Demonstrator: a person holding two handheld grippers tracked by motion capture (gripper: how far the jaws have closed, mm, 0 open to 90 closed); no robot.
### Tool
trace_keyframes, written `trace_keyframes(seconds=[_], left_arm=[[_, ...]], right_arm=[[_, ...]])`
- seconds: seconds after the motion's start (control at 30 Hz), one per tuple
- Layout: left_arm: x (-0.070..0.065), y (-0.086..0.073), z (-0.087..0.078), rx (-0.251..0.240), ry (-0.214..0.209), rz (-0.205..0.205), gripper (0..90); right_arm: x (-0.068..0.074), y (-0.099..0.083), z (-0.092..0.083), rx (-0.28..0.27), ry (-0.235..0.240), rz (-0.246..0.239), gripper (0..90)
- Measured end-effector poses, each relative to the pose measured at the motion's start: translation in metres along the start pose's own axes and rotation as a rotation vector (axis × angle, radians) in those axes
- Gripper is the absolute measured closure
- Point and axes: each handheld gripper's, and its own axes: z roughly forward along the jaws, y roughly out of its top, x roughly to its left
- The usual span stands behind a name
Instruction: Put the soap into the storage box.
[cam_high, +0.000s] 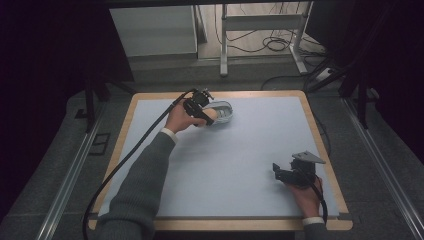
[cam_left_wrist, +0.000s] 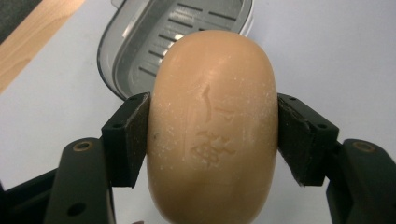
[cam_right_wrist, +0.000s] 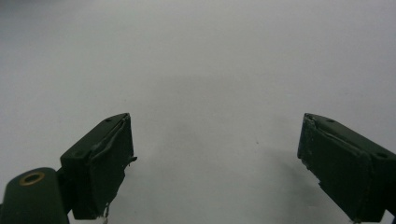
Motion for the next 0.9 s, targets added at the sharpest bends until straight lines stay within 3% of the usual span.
trace_keyframes(seconds=[0.3, 0.57, 0.9], left_arm=[[0.007, 0.017, 0.009, 0.003, 0.005, 0.0, 32.4], [0.008, 0.033, 0.023, 0.039, 0.009, 0.032, 32.4], [0.01, 0.044, 0.037, 0.045, -0.015, 0.046, 32.3]], right_arm=[[0.0, 0.0, 0.0, -0.001, -0.001, 0.0, 10.7], [0.0, 0.0, 0.0, 0.003, 0.004, 0.004, 10.7], [-0.001, 0.0, 0.001, 0.004, 0.002, 0.006, 10.7]])
